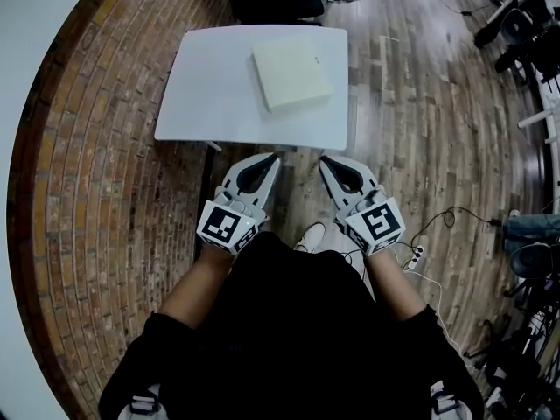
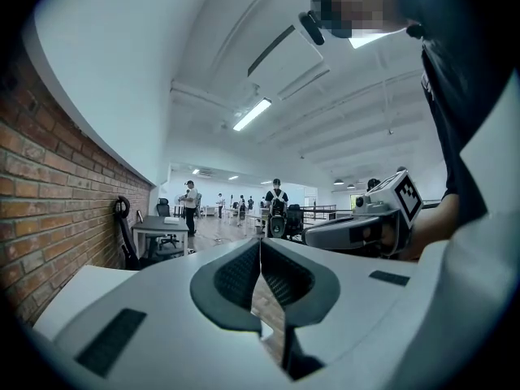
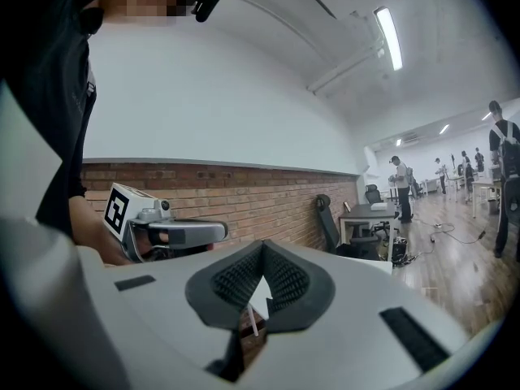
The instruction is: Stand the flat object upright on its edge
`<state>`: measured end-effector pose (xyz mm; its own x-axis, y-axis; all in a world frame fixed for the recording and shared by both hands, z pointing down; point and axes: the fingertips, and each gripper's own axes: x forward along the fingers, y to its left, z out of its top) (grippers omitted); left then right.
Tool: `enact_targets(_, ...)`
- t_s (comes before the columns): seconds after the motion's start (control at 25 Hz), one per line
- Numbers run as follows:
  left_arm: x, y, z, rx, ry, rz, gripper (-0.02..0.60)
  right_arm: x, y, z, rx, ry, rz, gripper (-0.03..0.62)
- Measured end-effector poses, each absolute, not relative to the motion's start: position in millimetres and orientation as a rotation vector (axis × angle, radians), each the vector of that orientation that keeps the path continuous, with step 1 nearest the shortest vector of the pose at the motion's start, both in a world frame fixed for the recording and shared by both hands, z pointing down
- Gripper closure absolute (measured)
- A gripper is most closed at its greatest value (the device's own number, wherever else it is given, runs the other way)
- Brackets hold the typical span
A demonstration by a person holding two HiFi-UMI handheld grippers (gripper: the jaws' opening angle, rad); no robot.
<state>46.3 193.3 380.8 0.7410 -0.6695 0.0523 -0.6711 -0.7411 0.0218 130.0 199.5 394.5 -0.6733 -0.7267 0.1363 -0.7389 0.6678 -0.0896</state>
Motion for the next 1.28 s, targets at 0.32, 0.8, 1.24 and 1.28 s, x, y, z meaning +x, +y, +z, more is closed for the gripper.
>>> enact_targets(0.32,43.9,179.9,386.9,2.865,-1.154,0.067,0.561,127.5,187.4,397.6,1.180,-2.824,0.201,0.586)
enact_targets(0.8,15.7,114.9,398.7,2.844,-1.129,0.071,0.561,104.1,129.3,405.7,1.231,-2.760,0.239,0.586)
enact_targets(1.24,-20.7,21.4,406.3,2.839,-1.058,0.082,0.561,69.6,42.4,415.1,1.279,-2.707,0.264,0.586)
enact_targets(1.28,-23.5,12.5,406.1,2.840,-1.051,0.081,0.561,65.4,34.6,414.4,1.282,-2.701,0.269,0.586)
